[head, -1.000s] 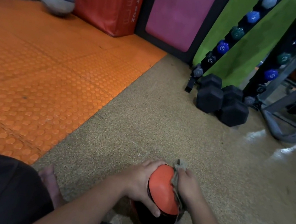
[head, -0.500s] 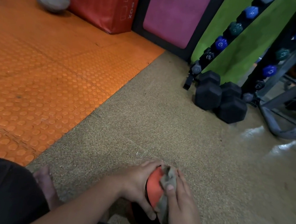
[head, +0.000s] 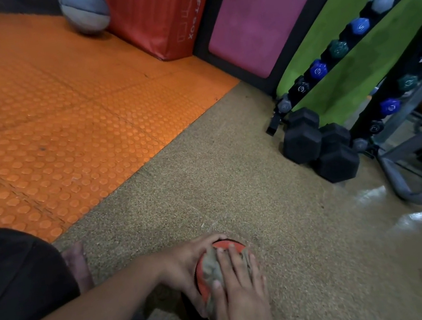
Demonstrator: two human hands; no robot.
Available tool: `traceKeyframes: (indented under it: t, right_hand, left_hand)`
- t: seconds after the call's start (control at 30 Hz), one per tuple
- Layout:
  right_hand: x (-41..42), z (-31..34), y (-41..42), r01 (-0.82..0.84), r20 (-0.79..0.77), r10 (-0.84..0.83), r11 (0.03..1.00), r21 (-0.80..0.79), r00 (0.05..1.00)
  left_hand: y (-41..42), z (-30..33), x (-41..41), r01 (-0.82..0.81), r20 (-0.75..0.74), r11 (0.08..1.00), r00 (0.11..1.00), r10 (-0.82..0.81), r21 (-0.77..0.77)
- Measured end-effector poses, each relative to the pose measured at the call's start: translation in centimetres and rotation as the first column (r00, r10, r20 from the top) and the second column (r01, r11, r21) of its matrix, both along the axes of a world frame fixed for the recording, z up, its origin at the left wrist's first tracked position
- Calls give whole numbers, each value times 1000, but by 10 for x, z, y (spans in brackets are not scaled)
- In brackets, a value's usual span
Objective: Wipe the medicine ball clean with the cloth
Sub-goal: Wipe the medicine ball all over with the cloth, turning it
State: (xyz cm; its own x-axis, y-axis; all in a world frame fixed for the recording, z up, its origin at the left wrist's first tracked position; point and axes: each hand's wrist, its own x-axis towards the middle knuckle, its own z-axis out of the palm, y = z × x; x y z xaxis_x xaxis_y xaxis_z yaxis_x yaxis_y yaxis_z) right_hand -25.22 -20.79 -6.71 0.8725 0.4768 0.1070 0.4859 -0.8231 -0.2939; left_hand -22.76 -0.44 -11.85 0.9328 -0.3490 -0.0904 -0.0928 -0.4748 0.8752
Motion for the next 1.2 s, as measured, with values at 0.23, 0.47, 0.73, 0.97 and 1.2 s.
traceKeyframes:
  t: [0.23, 0.47, 0.73, 0.97, 1.2]
  right_hand:
    - [62, 16, -31, 437, -457, -253, 825, 359, 853]
    - [30, 5, 32, 131, 20, -130, 990, -59, 991]
    - [9, -1, -32, 93, -142, -63, 972, 216, 988]
    - [63, 21, -11, 430, -414, -283, 843, 322, 865]
    - [-15, 4, 37, -2, -100, -5, 997, -72, 995]
  left_hand:
    - [-19, 10, 4, 5, 60, 995, 998, -11, 97]
    - [-1, 2, 1, -21, 20, 1000, 1000, 22, -5]
    - [-6, 0, 8, 11, 56, 996, 998, -16, 83]
    - [-13, 9, 1, 3, 37, 997, 999, -6, 79]
    - [14, -8, 4, 46, 14, 999, 999, -46, -16]
